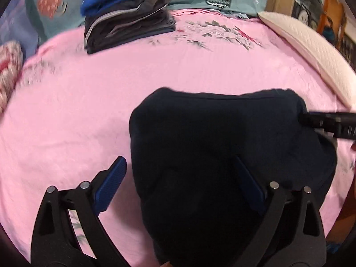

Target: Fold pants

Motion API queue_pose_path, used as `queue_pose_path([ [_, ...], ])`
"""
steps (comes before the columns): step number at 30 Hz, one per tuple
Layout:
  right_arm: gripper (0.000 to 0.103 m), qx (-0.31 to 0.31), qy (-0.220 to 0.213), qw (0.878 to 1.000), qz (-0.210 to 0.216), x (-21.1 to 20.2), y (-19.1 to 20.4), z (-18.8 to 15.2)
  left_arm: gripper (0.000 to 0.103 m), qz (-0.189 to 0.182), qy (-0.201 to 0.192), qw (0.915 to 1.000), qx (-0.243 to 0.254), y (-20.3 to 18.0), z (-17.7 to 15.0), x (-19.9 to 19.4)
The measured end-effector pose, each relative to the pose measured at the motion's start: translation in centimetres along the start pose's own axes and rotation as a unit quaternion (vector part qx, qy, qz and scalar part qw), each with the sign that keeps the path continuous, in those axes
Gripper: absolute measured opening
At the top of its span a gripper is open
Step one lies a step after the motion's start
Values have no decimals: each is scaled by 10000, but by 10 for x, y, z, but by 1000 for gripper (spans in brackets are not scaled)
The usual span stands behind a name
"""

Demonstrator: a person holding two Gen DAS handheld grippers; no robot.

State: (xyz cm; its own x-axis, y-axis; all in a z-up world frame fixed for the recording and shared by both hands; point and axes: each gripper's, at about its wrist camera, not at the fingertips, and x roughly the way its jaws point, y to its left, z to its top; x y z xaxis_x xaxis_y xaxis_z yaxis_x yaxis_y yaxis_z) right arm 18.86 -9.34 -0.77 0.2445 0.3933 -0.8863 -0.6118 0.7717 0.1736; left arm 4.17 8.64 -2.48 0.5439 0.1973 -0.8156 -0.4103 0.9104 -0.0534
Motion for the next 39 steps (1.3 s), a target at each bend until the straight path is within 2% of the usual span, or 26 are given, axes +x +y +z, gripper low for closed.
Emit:
queue_pose_path([
  [4, 53, 73, -195, 9992, 346, -16, -4, 1, 97, -146, -103, 9998, -91, 4, 8, -13],
  [8, 56, 87, -707, 9940, 827, -59, -13, -3, 97, -485, -489, 9974, -233, 23, 7, -60],
  [9, 64, 49, -777, 9931, 881, -68, -17, -5, 97, -573, -534, 9965, -298, 29, 5, -68],
  [10, 83, -2, -815, 9927, 887, -75, -21, -7, 98, -665, -555, 9955, -390, 36, 4, -75],
  [12, 102, -28, -939, 9925, 786, -81, -30, -11, 100, -879, -470, 9929, -646, 53, 1, -78],
  [14, 102, -8, -887, 9917, 933, -75, -42, -15, 100, -1171, -247, 9888, -895, 65, -5, -68],
  [16, 102, 172, -582, 9891, 1342, -57, -55, -16, 100, -1289, -30, 9859, -1067, 67, -9, -52],
  [18, 102, 372, -302, 9841, 1709, -38, -64, -17, 100, -1635, 265, 9778, -1282, 67, -14, -31],
  [20, 102, 434, -193, 9828, 1782, -23, -64, -18, 100, -1862, 488, 9695, -1517, 69, -18, -15],
  [23, 102, 295, -19, 9776, 2083, -9, -56, -17, 100, -2173, 512, 9576, -1822, 70, -21, -6],
  [26, 102, 101, 165, 9760, 2171, 4, -43, -14, 99, -2678, 618, 9414, -1954, 61, -17, -1],
  [27, 102, 79, 218, 9754, 2193, 7, -40, -13, 99, -2724, 620, 9414, -1891, 55, -15, 0],
  [30, 101, -71, 165, 9776, 2098, 10, -33, -12, 99, -2584, 638, 9494, -1669, 39, -14, 4],
  [32, 95, -72, 200, 9774, 2104, 11, -33, -12, 97, -2704, 609, 9440, -1790, 42, -12, 7],
  [33, 84, -114, 209, 9780, 2073, 10, -32, -12, 94, -2772, 612, 9400, -1892, 45, -12, 9],
  [34, 69, -163, 295, 9763, 2136, 10, -31, -13, 86, -2830, 630, 9374, -1928, 47, -12, 10],
  [36, 61, -173, 438, 9733, 2247, 9, -30, -14, 79, -2878, 665, 9358, -1922, 48, -13, 10],
  [39, 52, -130, 458, 9722, 2294, 7, -35, -15, 61, -2884, 639, 9355, -1940, 47, -13, 8],
])
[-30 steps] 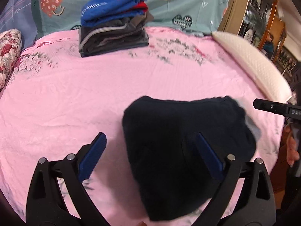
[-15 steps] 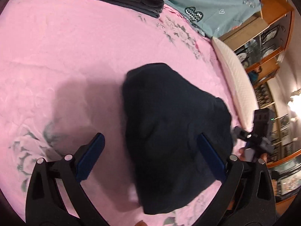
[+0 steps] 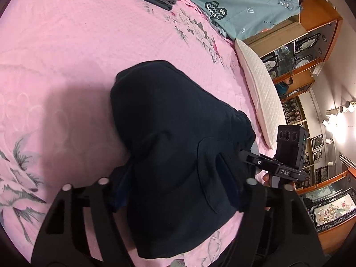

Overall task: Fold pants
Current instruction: 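Grasp the folded pants bundle with the right gripper and lift it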

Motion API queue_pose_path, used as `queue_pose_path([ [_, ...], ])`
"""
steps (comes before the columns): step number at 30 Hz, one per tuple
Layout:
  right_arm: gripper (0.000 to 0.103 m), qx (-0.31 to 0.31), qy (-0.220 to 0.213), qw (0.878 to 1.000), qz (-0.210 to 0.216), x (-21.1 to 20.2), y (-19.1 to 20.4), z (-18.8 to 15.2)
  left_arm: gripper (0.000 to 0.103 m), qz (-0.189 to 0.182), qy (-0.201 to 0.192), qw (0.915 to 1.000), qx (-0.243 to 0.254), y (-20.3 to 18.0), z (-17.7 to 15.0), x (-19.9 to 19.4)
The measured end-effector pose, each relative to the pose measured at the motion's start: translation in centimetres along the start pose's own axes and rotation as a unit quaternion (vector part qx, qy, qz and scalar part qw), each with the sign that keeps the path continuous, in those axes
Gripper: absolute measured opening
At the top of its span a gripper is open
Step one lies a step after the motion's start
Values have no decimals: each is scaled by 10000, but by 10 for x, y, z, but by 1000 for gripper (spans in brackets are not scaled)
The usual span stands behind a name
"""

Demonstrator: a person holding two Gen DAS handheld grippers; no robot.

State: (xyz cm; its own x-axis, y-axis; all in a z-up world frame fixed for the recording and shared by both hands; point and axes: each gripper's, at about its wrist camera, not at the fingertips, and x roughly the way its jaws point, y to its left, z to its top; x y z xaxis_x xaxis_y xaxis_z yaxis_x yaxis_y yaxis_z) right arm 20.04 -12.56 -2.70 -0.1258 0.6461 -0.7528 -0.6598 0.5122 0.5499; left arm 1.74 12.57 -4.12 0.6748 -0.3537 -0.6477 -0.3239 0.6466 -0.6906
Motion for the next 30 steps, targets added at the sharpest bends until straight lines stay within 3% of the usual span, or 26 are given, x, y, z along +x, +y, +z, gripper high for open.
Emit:
queue_pose_path([
  [2, 47, 79, -70, 9999, 30, -1, -2, 0, 54, 53, -23, 10000, 1, 1, 2, 0],
  [6, 39, -19, -255, 9997, -15, -6, 5, -1, 48, 172, -61, 9998, 7, 2, 3, 0],
  [11, 37, -218, -477, 9986, -14, -12, 21, -4, 42, 330, -165, 9993, 116, -2, 1, -9],
  [17, 37, -356, -606, 9975, -14, -17, 33, -7, 41, 274, -212, 9994, 55, 5, 0, -11],
  [25, 37, -569, -692, 9960, 41, -25, 49, -1, 39, 264, -398, 9983, 344, -8, -4, -29],
  [29, 36, -756, -697, 9947, -10, -28, 60, 3, 39, 354, -290, 9985, 296, 3, -3, -27],
  [30, 36, -788, -625, 9948, -138, -26, 62, 4, 44, 387, -175, 9990, 165, 12, -2, -23],
])
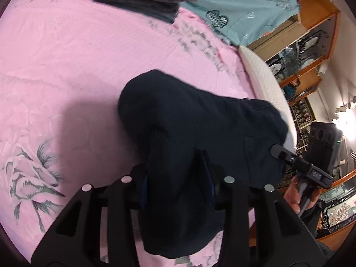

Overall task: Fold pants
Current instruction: 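Grasp the folded pants bundle with the right gripper and lift it, then carry the folded pants with the right gripper onto the clothes stack and release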

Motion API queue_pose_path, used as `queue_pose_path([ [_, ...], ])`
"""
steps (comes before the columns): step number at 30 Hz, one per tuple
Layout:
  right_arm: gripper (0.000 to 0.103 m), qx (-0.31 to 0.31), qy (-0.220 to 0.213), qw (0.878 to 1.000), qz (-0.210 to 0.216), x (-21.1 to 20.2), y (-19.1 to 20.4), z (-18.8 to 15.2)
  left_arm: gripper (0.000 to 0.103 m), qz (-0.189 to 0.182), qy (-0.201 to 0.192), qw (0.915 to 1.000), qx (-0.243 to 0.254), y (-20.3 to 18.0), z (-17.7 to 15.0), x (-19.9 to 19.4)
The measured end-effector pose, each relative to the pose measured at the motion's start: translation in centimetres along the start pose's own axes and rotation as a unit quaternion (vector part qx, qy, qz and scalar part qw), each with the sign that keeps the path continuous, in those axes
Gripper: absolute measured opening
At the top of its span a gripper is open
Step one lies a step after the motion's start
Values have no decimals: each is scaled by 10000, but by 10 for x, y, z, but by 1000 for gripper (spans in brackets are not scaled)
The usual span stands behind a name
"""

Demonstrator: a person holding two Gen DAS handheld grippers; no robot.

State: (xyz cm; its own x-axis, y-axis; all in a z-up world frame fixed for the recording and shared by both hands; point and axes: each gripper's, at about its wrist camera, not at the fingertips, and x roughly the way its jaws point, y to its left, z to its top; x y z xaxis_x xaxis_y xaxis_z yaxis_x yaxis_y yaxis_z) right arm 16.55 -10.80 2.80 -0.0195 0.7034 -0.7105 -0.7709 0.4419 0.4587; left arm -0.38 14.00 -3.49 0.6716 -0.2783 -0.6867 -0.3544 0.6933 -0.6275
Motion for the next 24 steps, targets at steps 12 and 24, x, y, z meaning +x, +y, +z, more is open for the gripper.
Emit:
queue_pose_path([
  [12, 42, 499, 524, 9973, -148, 26, -43, -12, 45, -300, 273, 9991, 138, -7, 5, 29],
  [24, 34, 79, -283, 9992, 270, -15, 4, 4, 26, -128, -554, 9966, 595, -41, 8, -27],
])
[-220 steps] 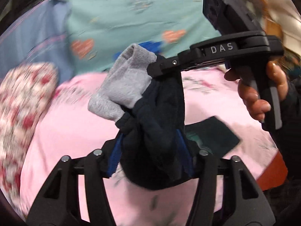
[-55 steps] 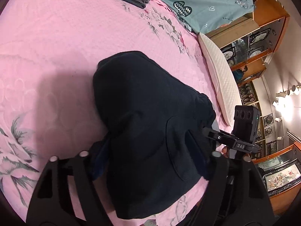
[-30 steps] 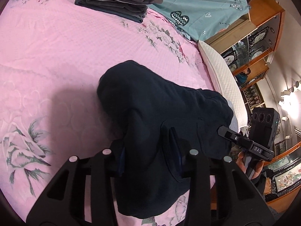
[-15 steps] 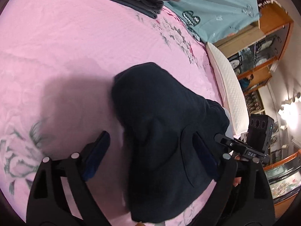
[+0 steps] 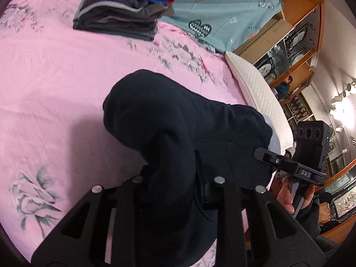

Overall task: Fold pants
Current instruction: 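Carry the folded pants with the right gripper onto the clothes stack and release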

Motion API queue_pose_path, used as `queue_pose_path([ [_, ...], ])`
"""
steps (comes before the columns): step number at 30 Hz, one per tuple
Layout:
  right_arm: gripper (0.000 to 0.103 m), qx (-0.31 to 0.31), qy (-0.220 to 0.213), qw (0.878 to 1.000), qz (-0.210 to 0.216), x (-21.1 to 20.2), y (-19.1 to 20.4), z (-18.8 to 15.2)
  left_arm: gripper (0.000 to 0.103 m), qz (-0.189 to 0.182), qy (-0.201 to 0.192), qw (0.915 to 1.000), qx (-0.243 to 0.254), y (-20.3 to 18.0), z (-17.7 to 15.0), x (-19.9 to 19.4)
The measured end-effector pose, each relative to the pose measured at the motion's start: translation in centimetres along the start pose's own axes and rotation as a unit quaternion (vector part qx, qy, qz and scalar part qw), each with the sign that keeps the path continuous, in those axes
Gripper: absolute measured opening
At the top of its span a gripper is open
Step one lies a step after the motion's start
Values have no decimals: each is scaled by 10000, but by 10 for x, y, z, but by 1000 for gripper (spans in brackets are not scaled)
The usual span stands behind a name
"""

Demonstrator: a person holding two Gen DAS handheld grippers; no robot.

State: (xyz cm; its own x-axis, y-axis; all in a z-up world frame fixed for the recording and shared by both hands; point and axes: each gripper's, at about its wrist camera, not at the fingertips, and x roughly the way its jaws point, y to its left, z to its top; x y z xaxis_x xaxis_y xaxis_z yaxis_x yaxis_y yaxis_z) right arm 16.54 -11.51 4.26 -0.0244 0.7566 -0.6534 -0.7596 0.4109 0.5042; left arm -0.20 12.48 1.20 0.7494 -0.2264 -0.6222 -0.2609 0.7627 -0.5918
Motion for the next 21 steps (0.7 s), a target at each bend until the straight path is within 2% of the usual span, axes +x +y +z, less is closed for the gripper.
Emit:
queue_pose_path([
  [5, 34, -342, -172, 9993, 53, -4, 24, 33, 26, 4, -394, 9992, 22, -2, 23, -35],
  [10, 34, -765, -400, 9962, 73, 2, 53, 87, 26, 224, -779, 9967, 46, -5, 75, -62],
  [16, 34, -1101, -832, 9904, -1, 18, 88, 189, 26, 583, -1441, 9874, 290, -12, 176, -95],
  [21, 34, -1304, -1036, 9858, -225, 46, 101, 279, 26, 955, -1769, 9789, 372, 3, 264, -83],
])
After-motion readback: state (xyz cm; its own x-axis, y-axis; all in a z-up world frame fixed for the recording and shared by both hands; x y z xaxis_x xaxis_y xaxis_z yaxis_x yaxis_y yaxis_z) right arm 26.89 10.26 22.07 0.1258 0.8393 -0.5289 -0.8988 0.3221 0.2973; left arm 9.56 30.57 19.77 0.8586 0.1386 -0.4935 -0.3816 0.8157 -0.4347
